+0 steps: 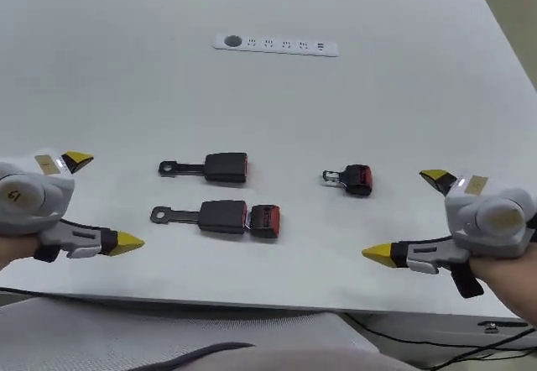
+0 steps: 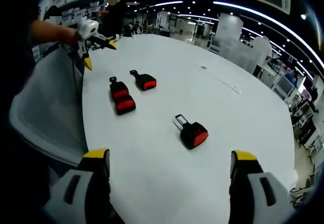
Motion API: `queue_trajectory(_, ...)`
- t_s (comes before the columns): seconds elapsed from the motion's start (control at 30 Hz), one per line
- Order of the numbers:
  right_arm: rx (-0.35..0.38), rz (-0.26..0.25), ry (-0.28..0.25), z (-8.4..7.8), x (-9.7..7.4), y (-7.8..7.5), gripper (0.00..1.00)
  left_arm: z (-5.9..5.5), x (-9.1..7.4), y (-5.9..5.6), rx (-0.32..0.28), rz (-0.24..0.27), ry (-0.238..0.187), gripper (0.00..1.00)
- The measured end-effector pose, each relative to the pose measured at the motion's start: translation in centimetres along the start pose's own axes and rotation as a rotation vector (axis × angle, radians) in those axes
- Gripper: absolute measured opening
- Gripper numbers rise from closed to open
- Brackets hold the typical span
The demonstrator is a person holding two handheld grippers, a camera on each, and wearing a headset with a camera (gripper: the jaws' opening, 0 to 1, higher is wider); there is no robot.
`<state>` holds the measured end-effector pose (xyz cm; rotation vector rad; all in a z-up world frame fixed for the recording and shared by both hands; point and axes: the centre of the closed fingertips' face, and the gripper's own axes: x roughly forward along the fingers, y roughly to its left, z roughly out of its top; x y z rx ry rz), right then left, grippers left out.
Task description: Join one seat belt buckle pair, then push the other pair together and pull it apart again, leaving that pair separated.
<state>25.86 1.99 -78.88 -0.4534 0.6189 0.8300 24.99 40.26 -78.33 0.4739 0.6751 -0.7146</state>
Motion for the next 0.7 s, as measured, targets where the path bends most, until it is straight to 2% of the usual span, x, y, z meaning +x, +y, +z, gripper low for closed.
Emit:
queue_trajectory(0.13,0.049,-0.014,-0.019,0.31,0.04,0.13,1.0,-0.2,-0.07,-0.08,-0.016,0.004,-0.007,0.99)
queue_trajectory(0.4,0.065,-0.015,-0.029,0.38,0.12,0.27,1.0,-0.01,-0.32,-0.19,-0.034,0.009,-0.023,0.99)
queue_trajectory(0.53,0.092,-0.019,-0.052,0.77,0.1,0.28,1.0,0.24,-0.51,-0.07,-0.051,0.018,-0.049,0.98)
queue_trajectory(0.7,0.131,-0.026,-0.068,0.93,0.66,0.58,0.99,0.2,-0.59,-0.12,-0.06,0.021,-0.052,0.98)
